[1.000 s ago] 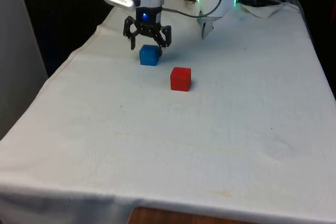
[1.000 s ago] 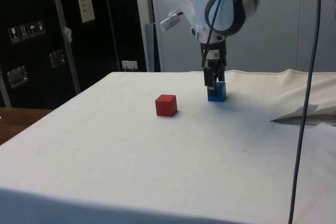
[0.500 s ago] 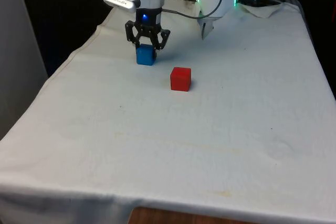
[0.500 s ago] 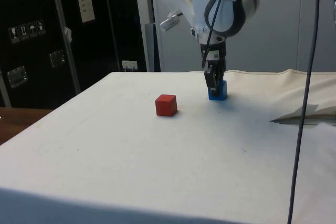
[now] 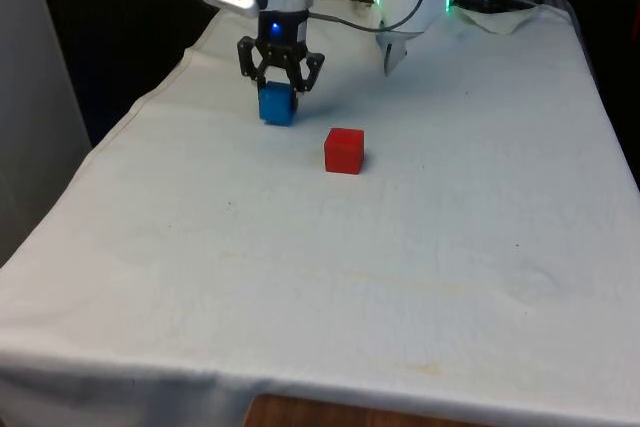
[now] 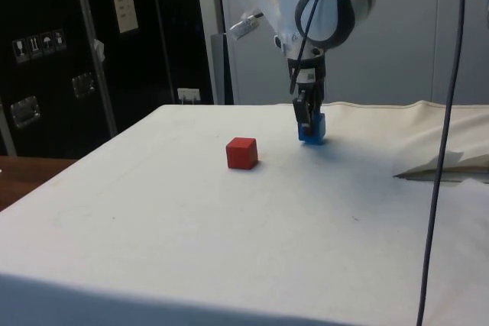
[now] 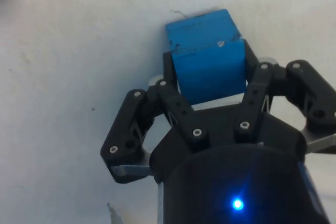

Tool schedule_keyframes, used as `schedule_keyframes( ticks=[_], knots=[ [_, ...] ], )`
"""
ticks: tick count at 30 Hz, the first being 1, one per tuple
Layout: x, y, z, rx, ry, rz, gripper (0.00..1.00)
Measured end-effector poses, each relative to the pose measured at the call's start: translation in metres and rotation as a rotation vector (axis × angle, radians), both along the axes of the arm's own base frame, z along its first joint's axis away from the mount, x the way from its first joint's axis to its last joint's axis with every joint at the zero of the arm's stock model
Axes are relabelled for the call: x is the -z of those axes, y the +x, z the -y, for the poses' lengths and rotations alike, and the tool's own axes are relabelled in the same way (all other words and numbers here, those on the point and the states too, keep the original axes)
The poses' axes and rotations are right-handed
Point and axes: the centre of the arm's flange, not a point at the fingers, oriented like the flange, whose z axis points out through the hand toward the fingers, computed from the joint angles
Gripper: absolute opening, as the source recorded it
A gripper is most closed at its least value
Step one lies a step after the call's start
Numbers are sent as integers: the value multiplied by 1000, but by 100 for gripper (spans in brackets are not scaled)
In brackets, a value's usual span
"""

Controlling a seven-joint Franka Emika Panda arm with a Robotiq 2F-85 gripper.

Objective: Stack the two cubes.

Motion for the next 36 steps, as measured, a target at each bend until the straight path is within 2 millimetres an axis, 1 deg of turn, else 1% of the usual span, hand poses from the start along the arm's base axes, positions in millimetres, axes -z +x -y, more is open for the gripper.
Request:
schedule_keyframes(
  ticks=[2,3,5,19,26,29,32,36],
  knots=[
    [-5,1,0,0,3,7,4],
    [-11,2,-1,-1,6,12,4],
    [-13,2,-1,-1,8,13,4],
    [-48,14,-1,-6,23,57,4],
    [-58,20,-2,-9,22,75,4],
    [-62,27,-7,-14,20,87,4],
    [-63,29,-9,-16,20,89,4],
    [-70,39,-14,-19,18,100,4]
  ],
)
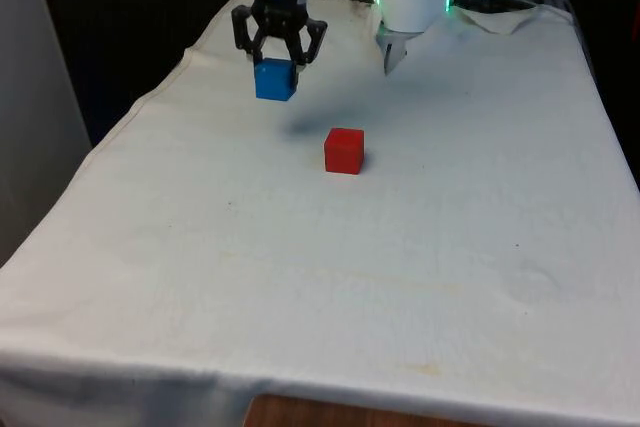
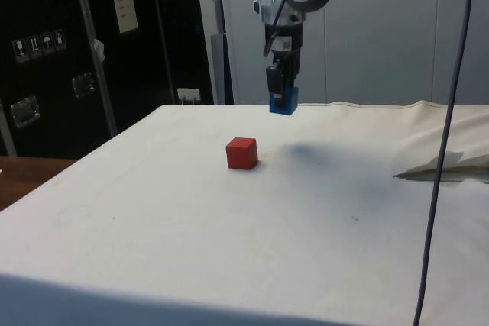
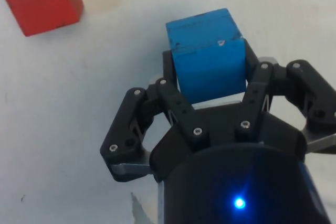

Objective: Stack the two cubes.

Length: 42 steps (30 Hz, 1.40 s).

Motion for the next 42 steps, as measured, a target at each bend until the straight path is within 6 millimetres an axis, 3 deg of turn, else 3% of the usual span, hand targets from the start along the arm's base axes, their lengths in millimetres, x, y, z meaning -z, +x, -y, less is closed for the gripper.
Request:
schedule_keyframes(
  ticks=[20,42],
  knots=[
    [-43,31,-13,-8,5,27,4],
    [-48,55,-44,-7,33,53,4]
  ],
)
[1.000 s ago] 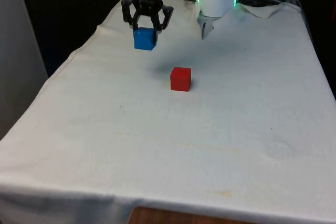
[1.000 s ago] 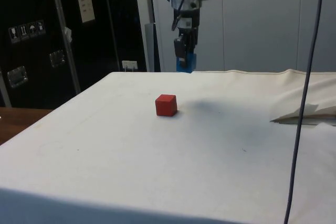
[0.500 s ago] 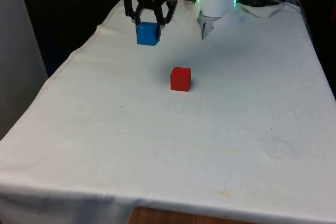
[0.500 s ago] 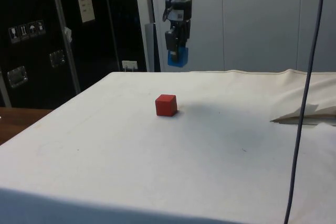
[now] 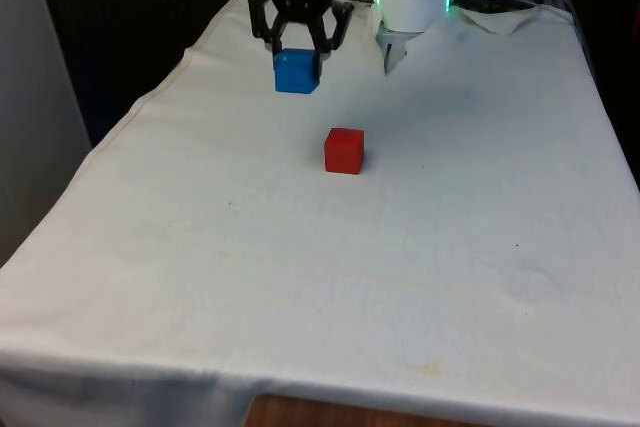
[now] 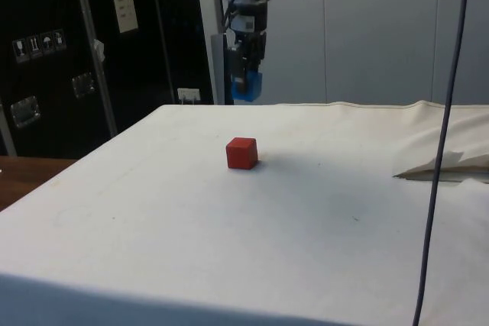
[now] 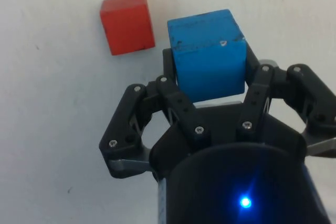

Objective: Stack the two cubes.

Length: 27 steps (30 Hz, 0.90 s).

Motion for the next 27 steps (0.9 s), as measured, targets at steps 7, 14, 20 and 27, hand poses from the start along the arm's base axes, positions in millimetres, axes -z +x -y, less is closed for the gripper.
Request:
schedule_keyframes(
  ticks=[7,14,20,27],
  knots=[
    [0,9,-5,6,23,-16,4],
    [2,14,-9,-1,52,-41,4],
    [2,14,-11,-12,67,-63,4],
    [4,13,-17,-32,77,-85,4]
  ],
)
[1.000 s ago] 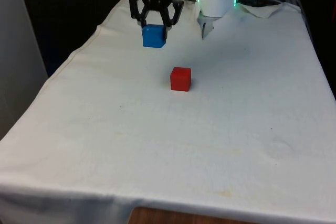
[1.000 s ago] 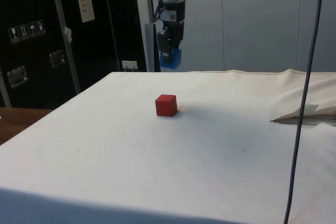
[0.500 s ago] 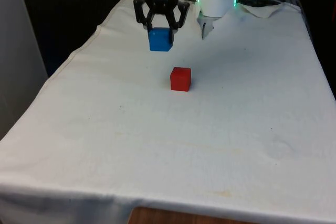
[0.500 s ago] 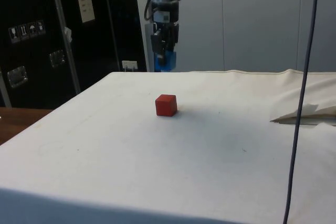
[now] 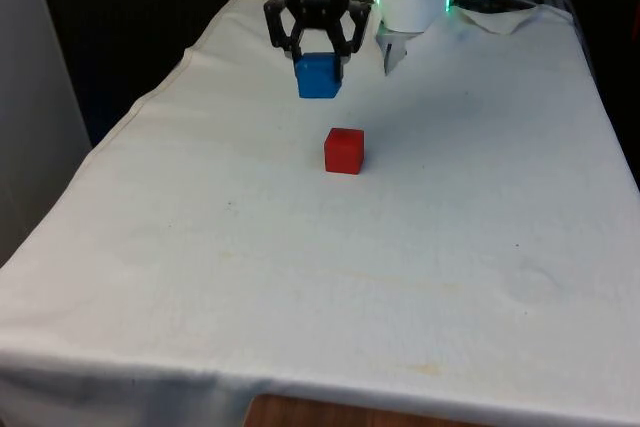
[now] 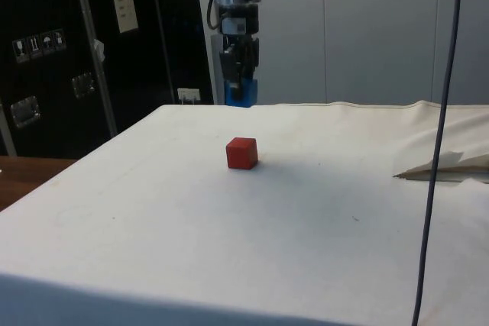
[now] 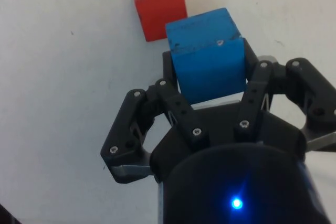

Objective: Stack the two cubes.

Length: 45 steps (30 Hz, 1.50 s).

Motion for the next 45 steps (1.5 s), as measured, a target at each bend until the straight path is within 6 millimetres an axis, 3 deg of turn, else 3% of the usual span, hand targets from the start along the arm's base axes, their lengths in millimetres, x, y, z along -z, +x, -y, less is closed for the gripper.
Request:
schedule_keyframes(
  ticks=[25,45],
  knots=[
    [27,11,-52,-46,-19,-55,4],
    [54,13,-64,-52,-73,-59,4]
  ],
)
